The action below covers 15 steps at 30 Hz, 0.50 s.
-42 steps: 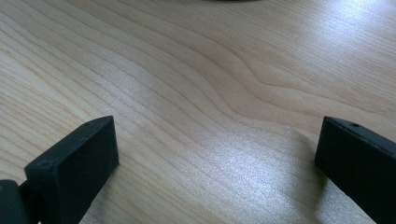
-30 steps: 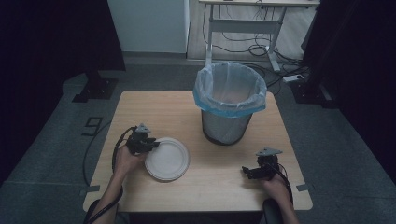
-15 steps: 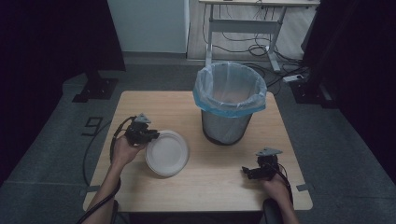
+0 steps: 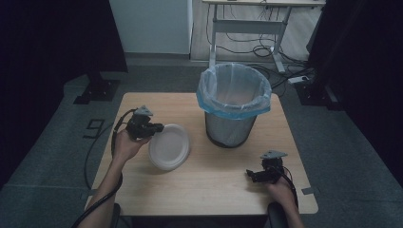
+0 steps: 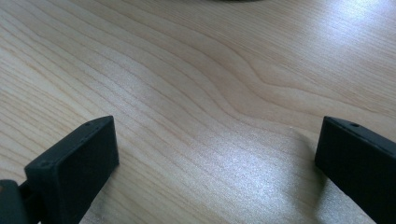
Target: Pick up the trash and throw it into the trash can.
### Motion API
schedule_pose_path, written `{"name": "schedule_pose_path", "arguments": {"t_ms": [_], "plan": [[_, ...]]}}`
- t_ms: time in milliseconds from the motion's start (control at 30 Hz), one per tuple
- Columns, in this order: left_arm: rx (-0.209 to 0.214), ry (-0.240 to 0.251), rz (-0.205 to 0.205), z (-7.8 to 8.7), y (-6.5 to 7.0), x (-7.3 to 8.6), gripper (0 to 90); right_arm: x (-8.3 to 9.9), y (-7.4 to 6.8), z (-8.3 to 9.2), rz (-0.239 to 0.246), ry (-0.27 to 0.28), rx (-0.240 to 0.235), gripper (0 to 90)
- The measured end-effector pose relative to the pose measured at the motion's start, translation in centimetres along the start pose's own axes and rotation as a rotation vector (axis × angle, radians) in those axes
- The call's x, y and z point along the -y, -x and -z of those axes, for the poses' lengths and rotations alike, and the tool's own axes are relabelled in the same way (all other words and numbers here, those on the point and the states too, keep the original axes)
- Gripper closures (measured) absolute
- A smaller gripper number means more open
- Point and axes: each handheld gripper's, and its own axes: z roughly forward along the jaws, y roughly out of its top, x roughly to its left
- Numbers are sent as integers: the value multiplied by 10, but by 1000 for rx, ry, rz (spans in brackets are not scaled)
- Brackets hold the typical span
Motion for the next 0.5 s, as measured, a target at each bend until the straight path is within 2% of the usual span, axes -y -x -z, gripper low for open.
{"name": "schedule_pose_path", "arguments": {"t_ms": [200, 367, 400, 500], "plan": [[23, 27, -12, 8, 3, -14, 876, 0, 0, 0, 0, 0, 0, 0], [2, 31, -32, 10, 5, -26, 899, 0, 0, 0, 2, -1, -2, 0], [-25, 19, -50, 10, 5, -32, 900, 0, 0, 0, 2, 0, -3, 0], [-22, 21, -46, 10, 4, -39, 899, 0, 0, 0, 4, 1, -3, 0]]}}
